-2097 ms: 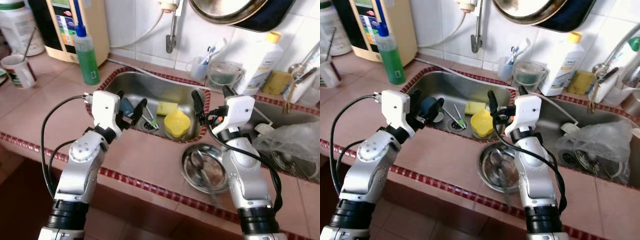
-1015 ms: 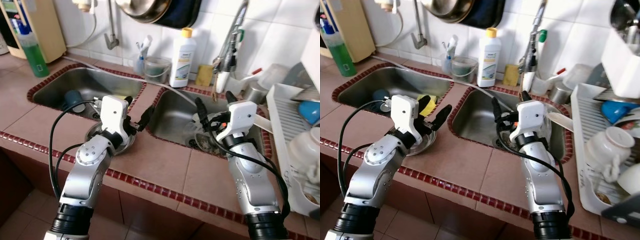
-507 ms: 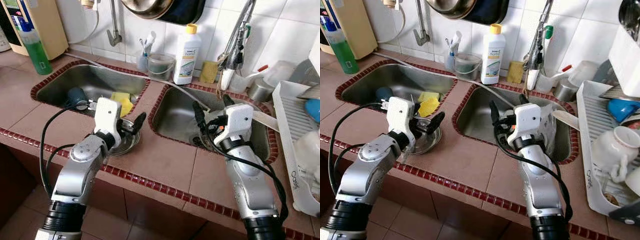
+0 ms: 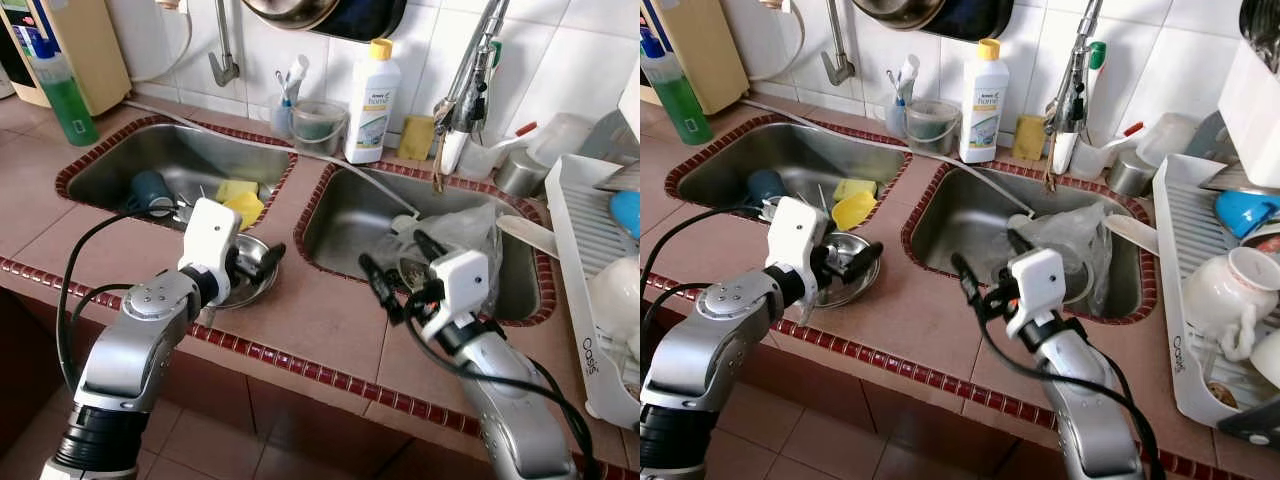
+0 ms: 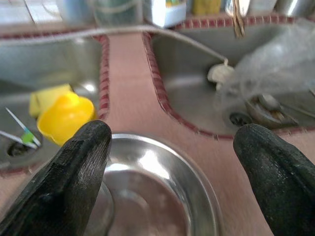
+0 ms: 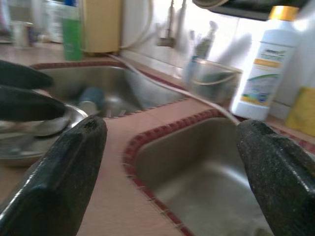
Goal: Kitchen organization
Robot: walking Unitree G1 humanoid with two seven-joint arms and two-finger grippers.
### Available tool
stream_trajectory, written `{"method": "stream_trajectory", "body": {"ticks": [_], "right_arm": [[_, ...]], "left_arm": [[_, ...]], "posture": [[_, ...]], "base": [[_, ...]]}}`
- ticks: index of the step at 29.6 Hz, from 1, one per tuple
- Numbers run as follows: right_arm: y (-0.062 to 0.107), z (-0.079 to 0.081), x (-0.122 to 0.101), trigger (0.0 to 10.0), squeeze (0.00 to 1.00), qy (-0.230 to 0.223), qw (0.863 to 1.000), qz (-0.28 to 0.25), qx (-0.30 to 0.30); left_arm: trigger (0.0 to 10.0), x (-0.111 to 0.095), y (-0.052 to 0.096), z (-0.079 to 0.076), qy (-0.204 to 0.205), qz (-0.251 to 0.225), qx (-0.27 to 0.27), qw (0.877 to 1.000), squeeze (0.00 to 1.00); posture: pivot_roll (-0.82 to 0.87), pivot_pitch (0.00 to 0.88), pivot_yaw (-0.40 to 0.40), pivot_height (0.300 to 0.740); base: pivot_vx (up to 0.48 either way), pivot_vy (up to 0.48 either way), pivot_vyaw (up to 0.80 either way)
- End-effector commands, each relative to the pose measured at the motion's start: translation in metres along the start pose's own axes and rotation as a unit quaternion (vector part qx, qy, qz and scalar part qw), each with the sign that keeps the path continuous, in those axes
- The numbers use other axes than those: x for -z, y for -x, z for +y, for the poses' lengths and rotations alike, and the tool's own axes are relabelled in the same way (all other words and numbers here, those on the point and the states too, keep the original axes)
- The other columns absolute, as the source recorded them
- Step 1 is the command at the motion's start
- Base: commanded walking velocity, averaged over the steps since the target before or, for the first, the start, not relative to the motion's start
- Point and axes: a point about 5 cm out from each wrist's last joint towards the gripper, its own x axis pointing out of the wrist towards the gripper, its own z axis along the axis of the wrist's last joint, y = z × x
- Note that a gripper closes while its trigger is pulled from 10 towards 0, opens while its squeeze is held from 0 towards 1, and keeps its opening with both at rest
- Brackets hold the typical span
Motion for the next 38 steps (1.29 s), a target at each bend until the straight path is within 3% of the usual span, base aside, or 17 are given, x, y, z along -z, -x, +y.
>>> {"method": "stream_trajectory", "body": {"ticks": [1, 4, 10, 13, 16, 22, 30, 38], "right_arm": [[0.003, 0.004, -0.006, 10.0, 0.0, -0.006, 1.0, -0.003, -0.024], [0.007, 0.007, -0.008, 10.0, 0.0, -0.009, 0.999, 0.0, -0.038], [0.012, 0.011, -0.013, 10.0, 0.0, -0.025, 0.998, 0.004, -0.057], [0.013, 0.011, -0.016, 10.0, 0.0, -0.031, 0.998, 0.005, -0.059], [0.013, 0.01, -0.02, 10.0, 0.0, -0.036, 0.998, 0.004, -0.06], [0.012, 0.011, -0.023, 10.0, 0.0, -0.035, 0.997, 0.005, -0.07], [0.01, 0.016, -0.033, 10.0, 0.0, -0.052, 0.993, -0.007, -0.103], [0.008, 0.016, -0.035, 10.0, 0.0, -0.053, 0.993, -0.01, -0.108]], "left_arm": [[10.0, -0.001, 0.004, -0.002, -0.014, 0.015, 0.01, 1.0, 0.0], [10.0, 0.001, 0.007, -0.001, -0.018, 0.032, 0.01, 0.999, 0.0], [10.0, 0.006, 0.015, 0.012, 0.014, 0.058, -0.019, 0.998, 0.0], [10.0, 0.011, 0.021, 0.022, 0.041, 0.081, -0.051, 0.995, 0.0], [10.0, 0.019, 0.027, 0.036, 0.043, 0.12, -0.104, 0.986, 0.0], [10.0, 0.022, 0.031, 0.038, 0.044, 0.133, -0.108, 0.984, 0.0], [10.0, 0.009, 0.027, 0.026, 0.026, 0.107, -0.086, 0.99, 0.0], [10.0, -0.013, 0.023, 0.023, -0.022, 0.05, -0.062, 0.997, 0.0]], "posture": [[0.15, 0.093, -0.047, 0.74], [0.15, 0.093, -0.047, 0.74], [0.16, 0.097, -0.048, 0.74], [0.16, 0.098, -0.053, 0.74], [0.16, 0.099, -0.058, 0.74], [0.17, 0.097, -0.076, 0.74], [0.17, 0.092, -0.087, 0.74], [0.17, 0.089, -0.081, 0.74]], "base": [[0.0, 0.0, 0.0], [0.0, 0.0, 0.0], [0.0, 0.0, 0.0], [0.0, 0.0, 0.0], [0.0, 0.0, 0.0], [0.0, 0.0, 0.0], [0.0, 0.0, 0.0], [0.0, 0.0, 0.0]]}}
